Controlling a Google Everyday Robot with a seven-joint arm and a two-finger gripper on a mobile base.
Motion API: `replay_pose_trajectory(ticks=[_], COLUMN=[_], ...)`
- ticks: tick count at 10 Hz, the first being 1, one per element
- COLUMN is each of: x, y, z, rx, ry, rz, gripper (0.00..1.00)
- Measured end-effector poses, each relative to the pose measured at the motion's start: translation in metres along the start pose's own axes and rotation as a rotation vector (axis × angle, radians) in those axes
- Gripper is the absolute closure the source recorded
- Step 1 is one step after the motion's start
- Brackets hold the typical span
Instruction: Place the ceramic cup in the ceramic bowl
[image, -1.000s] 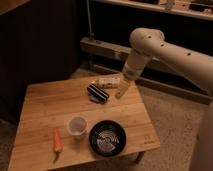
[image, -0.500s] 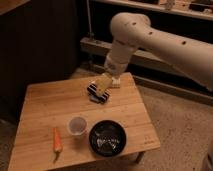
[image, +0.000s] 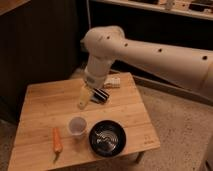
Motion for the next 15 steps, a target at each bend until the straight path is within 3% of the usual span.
replay_pose_trajectory(ticks=[1, 2, 9, 10, 12, 15], x=[-0.004, -0.006, -0.005, -0.002, -0.003, 0.004], y=[0.009, 0.012, 0.011, 0.014, 0.029, 0.044], z=[0.027, 0.036, 0.034, 0.034, 0.05, 0.096], rx=[-0.027, -0.038, -0.026, -0.001, 0.014, 0.018], ry=[0.016, 0.021, 0.027, 0.045, 0.085, 0.147], rz=[-0.02, -0.029, -0.024, 0.0, 0.017, 0.042], gripper=[0.2, 0.2, 0.2, 0.2, 0.2, 0.2])
